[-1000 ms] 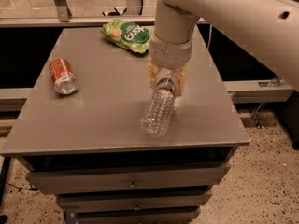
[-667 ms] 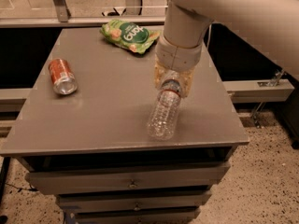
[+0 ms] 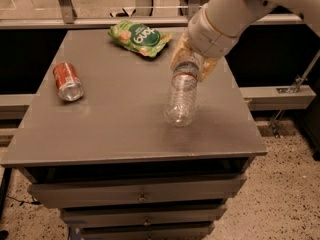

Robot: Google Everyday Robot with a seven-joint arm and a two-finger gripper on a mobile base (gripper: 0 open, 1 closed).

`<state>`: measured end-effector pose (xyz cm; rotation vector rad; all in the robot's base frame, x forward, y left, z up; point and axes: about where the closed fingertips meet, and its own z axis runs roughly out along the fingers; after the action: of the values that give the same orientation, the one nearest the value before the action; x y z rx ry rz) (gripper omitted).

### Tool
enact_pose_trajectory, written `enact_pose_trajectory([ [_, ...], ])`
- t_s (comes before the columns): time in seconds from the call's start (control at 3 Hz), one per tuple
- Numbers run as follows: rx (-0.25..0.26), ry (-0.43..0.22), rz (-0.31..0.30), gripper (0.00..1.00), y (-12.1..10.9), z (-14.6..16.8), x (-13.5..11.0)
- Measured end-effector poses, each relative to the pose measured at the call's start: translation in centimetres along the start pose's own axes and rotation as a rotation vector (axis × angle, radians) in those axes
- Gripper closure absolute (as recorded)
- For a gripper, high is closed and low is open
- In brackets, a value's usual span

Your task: Place water bottle upright

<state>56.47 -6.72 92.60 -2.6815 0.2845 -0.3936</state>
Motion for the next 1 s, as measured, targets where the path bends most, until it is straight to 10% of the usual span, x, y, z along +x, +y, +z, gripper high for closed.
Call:
enact_pose_trajectory([
  [1.0, 0.491, 0.194, -0.279, 1.00, -5.9, -2.3, 4.0],
])
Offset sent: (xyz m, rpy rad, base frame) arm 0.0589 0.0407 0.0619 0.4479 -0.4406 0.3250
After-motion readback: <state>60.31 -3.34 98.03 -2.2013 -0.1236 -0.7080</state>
